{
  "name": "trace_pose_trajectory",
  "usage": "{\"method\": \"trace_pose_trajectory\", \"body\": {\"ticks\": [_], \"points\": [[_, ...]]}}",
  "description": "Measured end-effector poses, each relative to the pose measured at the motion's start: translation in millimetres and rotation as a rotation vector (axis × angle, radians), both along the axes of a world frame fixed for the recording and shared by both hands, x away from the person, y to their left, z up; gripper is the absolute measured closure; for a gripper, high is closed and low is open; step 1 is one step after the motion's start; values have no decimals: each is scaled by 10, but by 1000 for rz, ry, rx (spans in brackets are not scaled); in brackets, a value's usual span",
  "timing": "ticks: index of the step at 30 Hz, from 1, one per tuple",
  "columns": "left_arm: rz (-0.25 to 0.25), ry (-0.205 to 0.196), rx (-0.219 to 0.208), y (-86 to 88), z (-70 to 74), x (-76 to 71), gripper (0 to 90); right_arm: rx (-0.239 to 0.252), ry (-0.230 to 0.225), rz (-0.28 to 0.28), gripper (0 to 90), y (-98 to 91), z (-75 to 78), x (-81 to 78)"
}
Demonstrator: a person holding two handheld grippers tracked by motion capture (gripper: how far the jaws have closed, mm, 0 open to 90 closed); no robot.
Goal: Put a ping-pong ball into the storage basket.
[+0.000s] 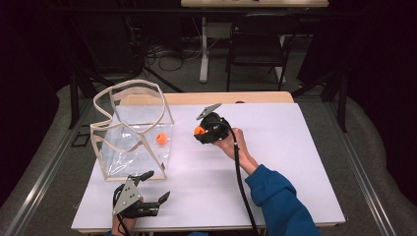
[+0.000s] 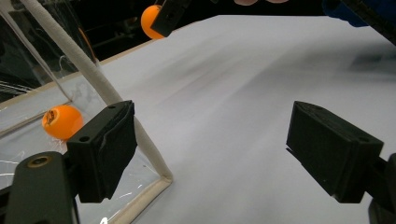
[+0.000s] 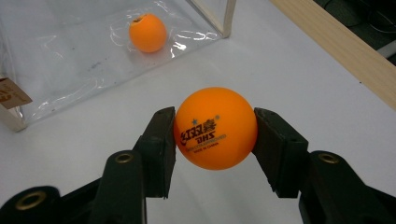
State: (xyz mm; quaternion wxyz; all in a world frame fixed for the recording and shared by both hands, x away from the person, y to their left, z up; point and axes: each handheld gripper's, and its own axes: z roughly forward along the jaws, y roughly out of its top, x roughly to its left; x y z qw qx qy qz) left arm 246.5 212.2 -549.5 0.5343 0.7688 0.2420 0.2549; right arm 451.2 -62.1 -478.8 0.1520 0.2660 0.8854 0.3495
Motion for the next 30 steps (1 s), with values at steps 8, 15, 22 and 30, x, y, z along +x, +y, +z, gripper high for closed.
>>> {"method": "trace_pose_trajectory", "body": {"ticks": [8, 15, 22, 30], "points": [[1, -3, 0, -2, 1, -2, 157, 11, -7, 8, 507, -7, 76, -14], [-1, -4, 2, -3, 2, -5, 157, 32, -4, 12, 507, -14, 157, -15], [-1, -1, 2, -7, -2, -3, 157, 37, -14, 18, 507, -20, 208, -14], [0, -3, 2, -4, 0, -3, 157, 45, -25, 21, 507, -33, 268, -27]]}}
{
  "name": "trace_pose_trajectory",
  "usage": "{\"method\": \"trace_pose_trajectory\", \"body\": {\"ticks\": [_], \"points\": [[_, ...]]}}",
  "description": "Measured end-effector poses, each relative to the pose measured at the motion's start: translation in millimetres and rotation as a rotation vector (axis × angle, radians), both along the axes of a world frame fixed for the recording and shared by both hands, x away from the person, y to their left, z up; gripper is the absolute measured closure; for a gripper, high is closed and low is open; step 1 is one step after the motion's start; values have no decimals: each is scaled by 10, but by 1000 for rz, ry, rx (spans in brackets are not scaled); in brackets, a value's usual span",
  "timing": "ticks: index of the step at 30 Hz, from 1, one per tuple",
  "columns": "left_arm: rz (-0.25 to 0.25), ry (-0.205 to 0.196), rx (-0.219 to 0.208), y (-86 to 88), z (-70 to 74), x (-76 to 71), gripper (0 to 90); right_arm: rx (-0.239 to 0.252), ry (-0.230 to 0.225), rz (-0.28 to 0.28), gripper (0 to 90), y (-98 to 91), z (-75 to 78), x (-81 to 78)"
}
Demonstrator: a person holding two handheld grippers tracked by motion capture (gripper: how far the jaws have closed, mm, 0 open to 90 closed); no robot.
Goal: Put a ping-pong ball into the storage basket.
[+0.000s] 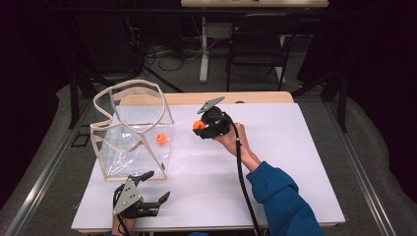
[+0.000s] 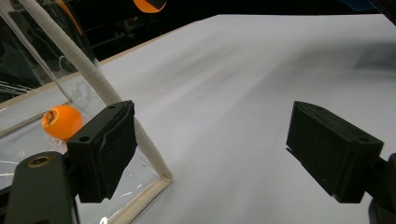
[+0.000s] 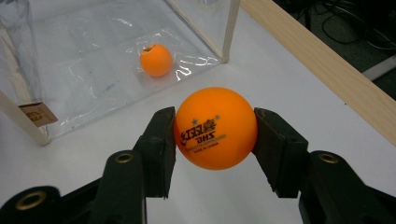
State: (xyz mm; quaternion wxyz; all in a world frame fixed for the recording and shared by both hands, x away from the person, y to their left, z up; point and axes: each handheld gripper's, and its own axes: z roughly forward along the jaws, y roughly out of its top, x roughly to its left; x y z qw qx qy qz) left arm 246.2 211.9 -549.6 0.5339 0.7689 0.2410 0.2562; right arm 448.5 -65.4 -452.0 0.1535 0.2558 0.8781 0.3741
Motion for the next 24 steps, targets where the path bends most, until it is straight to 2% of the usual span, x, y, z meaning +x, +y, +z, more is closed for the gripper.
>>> {"method": "trace_pose_trajectory", "body": {"ticks": [24], "points": [[-5, -5, -1, -4, 10, -7, 157, 40, -29, 20, 508, 40, 285, -9]]}}
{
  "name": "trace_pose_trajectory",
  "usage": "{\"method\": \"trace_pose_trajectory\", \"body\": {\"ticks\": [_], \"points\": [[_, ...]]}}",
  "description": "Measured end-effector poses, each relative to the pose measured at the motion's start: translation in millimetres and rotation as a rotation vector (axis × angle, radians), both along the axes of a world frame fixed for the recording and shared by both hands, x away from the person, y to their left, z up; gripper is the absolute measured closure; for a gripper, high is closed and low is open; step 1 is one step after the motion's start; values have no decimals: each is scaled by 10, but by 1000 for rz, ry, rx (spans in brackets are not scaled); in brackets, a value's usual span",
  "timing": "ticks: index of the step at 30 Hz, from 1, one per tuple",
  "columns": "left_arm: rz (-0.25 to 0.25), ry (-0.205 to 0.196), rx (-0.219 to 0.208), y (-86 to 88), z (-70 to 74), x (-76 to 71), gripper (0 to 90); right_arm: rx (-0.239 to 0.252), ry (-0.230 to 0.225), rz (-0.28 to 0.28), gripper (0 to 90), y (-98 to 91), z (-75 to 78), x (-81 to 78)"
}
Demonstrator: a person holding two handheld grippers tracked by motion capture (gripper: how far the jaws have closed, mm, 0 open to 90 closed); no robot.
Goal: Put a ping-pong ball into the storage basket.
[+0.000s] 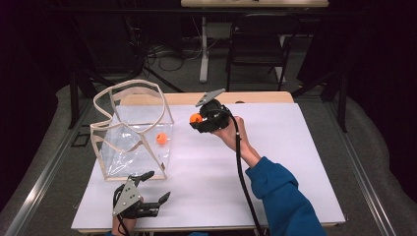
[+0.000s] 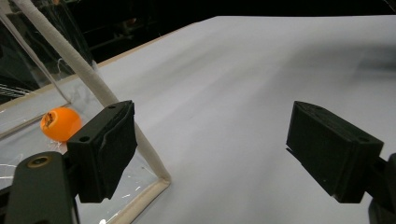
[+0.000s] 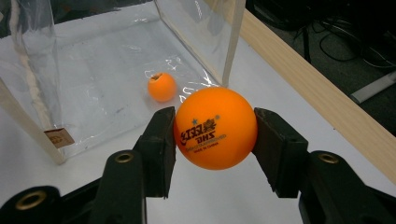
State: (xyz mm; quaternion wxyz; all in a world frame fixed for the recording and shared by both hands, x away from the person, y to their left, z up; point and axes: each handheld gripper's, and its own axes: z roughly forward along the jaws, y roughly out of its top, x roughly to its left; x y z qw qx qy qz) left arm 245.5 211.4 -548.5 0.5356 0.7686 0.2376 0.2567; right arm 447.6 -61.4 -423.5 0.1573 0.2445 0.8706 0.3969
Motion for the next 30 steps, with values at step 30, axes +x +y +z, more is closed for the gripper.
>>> {"method": "trace_pose_trajectory", "body": {"ticks": [30], "points": [[5, 2, -7, 14, -1, 12, 157, 89, 2, 40, 507, 92, 248, 66]]}}
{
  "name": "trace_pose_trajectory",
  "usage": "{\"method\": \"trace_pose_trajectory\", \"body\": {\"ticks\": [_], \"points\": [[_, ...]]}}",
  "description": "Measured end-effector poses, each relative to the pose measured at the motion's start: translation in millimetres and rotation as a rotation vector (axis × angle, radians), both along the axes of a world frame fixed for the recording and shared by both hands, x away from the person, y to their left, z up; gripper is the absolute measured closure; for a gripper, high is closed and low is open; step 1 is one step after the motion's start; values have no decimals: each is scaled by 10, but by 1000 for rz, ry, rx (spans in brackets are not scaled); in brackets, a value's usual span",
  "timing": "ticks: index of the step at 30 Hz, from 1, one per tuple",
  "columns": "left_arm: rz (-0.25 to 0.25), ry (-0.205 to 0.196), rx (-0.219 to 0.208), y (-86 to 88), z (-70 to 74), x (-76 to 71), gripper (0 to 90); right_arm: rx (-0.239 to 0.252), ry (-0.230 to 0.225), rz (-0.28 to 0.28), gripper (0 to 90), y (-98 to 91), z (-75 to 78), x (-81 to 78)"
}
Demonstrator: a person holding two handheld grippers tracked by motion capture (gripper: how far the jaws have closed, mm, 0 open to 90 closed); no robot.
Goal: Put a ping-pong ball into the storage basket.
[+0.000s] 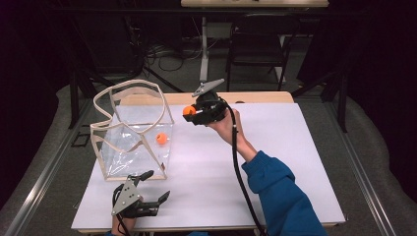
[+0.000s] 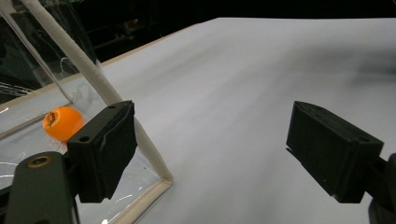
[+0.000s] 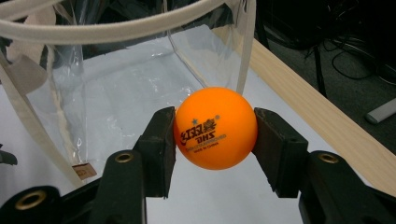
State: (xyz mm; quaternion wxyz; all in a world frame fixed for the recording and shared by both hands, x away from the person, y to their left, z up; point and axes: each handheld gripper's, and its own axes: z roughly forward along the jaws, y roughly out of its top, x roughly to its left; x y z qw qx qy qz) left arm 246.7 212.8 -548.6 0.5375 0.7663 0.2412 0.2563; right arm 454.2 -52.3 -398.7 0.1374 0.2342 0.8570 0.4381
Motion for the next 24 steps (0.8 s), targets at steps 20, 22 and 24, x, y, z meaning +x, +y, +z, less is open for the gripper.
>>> {"method": "trace_pose_trajectory", "body": {"ticks": [20, 22, 24], "points": [[7, -2, -1, 8, 1, -3, 157, 24, -35, 8, 508, 85, 194, 16], [8, -4, -4, 10, 4, -3, 157, 29, -48, 10, 507, 110, 210, 5], [5, -6, -4, 5, 6, -2, 157, 32, -49, 14, 507, 130, 223, 6]]}}
